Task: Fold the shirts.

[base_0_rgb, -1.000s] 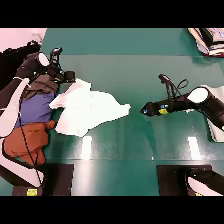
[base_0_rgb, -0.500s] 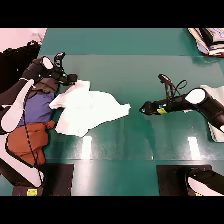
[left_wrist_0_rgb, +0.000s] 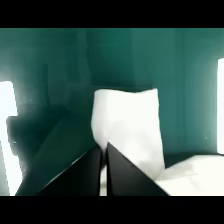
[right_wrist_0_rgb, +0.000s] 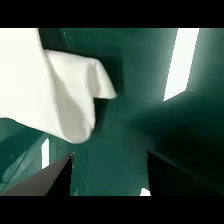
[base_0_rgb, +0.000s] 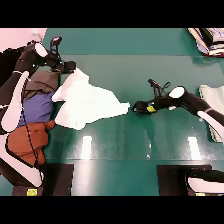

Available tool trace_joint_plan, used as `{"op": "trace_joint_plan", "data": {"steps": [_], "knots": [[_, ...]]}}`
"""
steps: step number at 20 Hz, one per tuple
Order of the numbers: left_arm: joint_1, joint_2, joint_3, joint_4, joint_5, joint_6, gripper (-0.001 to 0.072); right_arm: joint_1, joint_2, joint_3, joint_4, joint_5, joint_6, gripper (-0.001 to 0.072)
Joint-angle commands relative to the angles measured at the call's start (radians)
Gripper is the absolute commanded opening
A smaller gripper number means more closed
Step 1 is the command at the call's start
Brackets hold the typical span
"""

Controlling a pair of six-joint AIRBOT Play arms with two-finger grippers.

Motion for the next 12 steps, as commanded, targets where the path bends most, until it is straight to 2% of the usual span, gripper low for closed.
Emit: {"op": "trace_joint_plan", "data": {"steps": [1,2,4,5,6,7,8,12], "knots": [[0.001,0.001,0.049,-0.015,-0.028,0.005,0.0024,0.032,-0.147,0.129,0.045,-0.008,-0.029,0.0471],[0.001,0.001,0.049,-0.018,-0.032,0.005,0.0024,0.043,-0.181,0.168,0.045,-0.01,-0.029,0.0438],[0.001,0.001,0.049,-0.019,-0.038,0.005,0.0024,0.062,-0.245,0.247,0.044,-0.011,-0.028,0.0428],[0.001,0.002,0.049,-0.019,-0.047,0.005,0.0024,0.063,-0.271,0.287,0.043,-0.011,-0.029,0.0301],[0.001,0.005,0.049,-0.019,-0.053,0.005,0.0024,0.063,-0.29,0.32,0.042,-0.011,-0.032,0.0101],[0.001,0.013,0.049,-0.019,-0.055,0.005,0.0024,0.058,-0.303,0.355,0.037,-0.011,-0.033,0.0044],[0.001,0.029,0.049,-0.019,-0.053,0.005,0.0024,0.049,-0.308,0.386,0.015,-0.009,-0.032,0.0013],[0.001,0.179,0.051,0.003,-0.003,0.006,0.0024,-0.014,-0.223,0.515,-0.116,0.043,-0.032,0.0012]]}}
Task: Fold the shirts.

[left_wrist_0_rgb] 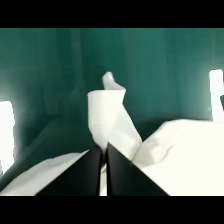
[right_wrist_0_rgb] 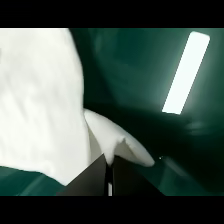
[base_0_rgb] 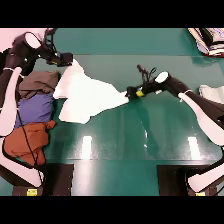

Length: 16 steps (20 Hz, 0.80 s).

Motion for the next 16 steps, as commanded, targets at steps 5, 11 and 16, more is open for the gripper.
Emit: {"op": "trace_joint_plan", "data": {"steps": [5,11,16], "knots": [[0.001,0.391,0.025,0.013,0.07,0.027,0.0024,-0.177,0.314,0.29,-0.189,0.153,-0.002,0.0012],[0.001,0.771,0.029,-0.014,0.116,0.026,0.0024,-0.336,0.612,0.524,-0.206,0.247,-0.002,0.0012],[0.001,0.951,0.089,-0.086,0.211,0.026,0.0024,-0.485,0.795,0.631,-0.206,0.249,-0.002,0.0012]]}}
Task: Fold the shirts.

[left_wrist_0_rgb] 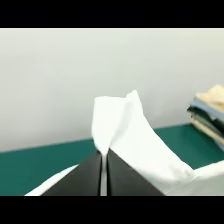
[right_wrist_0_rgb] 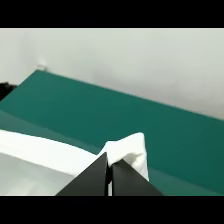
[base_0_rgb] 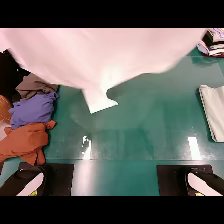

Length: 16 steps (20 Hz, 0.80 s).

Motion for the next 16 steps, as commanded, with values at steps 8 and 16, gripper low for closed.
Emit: {"op": "trace_joint_plan", "data": {"steps": [8,16], "knots": [[0.001,0.06,0.152,-0.073,0.064,0.027,0.0023,-0.38,0.162,0.069,0.005,0.072,0.038,0.0011],[0.001,-0.451,0.061,-0.068,-0.22,0.027,0.0024,-0.108,-0.304,0.029,-0.166,0.329,0.132,0.0012]]}}
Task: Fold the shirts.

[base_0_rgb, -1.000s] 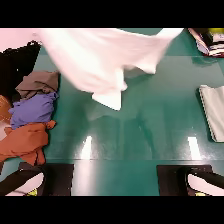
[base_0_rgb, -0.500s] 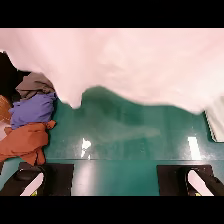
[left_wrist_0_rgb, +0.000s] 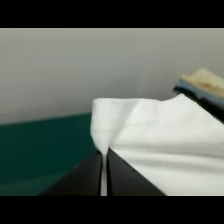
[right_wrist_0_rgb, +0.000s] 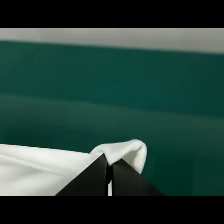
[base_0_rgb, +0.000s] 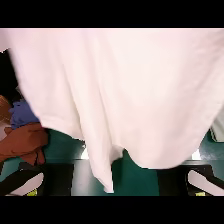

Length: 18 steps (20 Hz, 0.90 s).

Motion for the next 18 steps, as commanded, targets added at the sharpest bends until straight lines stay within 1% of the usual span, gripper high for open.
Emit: {"op": "trace_joint_plan", "data": {"steps": [1,3,4,6,7,9,12,13,14,15,18], "knots": [[0.001,-0.267,-0.021,-0.003,-0.142,0.003,0.0024,0.119,-0.2,-0.068,-0.126,0.073,0.043,0.0012],[0.001,-0.426,-0.021,-0.003,-0.15,0.003,0.0024,0.17,-0.304,-0.156,-0.139,0.024,0.043,0.0011],[0.001,-0.494,-0.021,-0.003,-0.13,0.003,0.0024,0.19,-0.354,-0.198,-0.138,-0.027,0.042,0.0012],[0.001,-0.603,-0.021,-0.003,-0.037,0.014,0.0024,0.22,-0.436,-0.248,-0.138,-0.15,0.042,0.0012],[0.001,-0.644,-0.021,-0.003,0.025,0.034,0.0024,0.23,-0.471,-0.255,-0.138,-0.203,0.043,0.0012],[0.001,-0.695,-0.021,-0.003,0.116,0.035,0.0024,0.242,-0.529,-0.254,-0.135,-0.288,0.043,0.0012],[0.003,-0.714,-0.021,-0.003,0.148,0.035,0.0035,0.241,-0.558,-0.254,-0.135,-0.359,0.043,0.0016],[0.008,-0.709,-0.02,-0.003,0.132,0.036,0.0036,0.237,-0.557,-0.251,-0.135,-0.365,0.043,0.0172],[0.016,-0.703,-0.018,-0.005,0.107,0.035,0.0036,0.228,-0.557,-0.238,-0.136,-0.353,0.043,0.0446],[0.029,-0.696,-0.01,-0.004,0.057,0.036,0.0035,0.216,-0.557,-0.216,-0.135,-0.32,0.043,0.0511],[0.081,-0.689,0.048,-0.005,-0.145,0.015,0.0036,0.17,-0.554,-0.132,-0.135,-0.168,0.042,0.0508]]}}
